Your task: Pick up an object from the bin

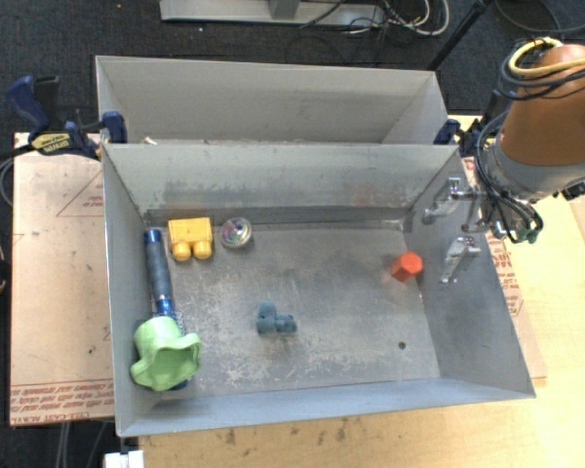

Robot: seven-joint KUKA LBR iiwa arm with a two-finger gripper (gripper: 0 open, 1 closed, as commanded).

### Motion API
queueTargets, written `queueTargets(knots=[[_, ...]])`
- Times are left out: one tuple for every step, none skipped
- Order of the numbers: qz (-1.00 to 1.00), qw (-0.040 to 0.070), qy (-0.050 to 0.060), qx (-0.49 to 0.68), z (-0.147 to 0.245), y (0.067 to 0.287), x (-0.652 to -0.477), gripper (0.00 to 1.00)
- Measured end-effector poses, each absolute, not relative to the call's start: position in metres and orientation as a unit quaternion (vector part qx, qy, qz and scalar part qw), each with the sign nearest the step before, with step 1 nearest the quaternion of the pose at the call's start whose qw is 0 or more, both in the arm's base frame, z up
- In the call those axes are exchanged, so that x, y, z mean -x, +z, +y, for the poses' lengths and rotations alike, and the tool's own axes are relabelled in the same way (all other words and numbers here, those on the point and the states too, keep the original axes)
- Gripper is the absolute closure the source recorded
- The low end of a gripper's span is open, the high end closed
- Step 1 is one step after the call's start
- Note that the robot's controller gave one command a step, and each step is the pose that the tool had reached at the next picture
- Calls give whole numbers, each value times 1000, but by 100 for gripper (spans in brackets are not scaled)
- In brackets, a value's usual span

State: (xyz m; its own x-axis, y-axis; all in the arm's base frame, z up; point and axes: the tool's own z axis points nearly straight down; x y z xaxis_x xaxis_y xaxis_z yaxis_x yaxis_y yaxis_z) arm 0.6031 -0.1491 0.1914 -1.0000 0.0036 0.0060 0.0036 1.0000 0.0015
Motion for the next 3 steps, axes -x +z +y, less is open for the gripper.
queueTargets(knots=[[-1000, -3, 0, -2, -153, 72, -624, 0], [-1000, -4, 0, -2, -153, 75, -627, 0], [-1000, -3, 0, -2, -153, 76, -628, 0]])
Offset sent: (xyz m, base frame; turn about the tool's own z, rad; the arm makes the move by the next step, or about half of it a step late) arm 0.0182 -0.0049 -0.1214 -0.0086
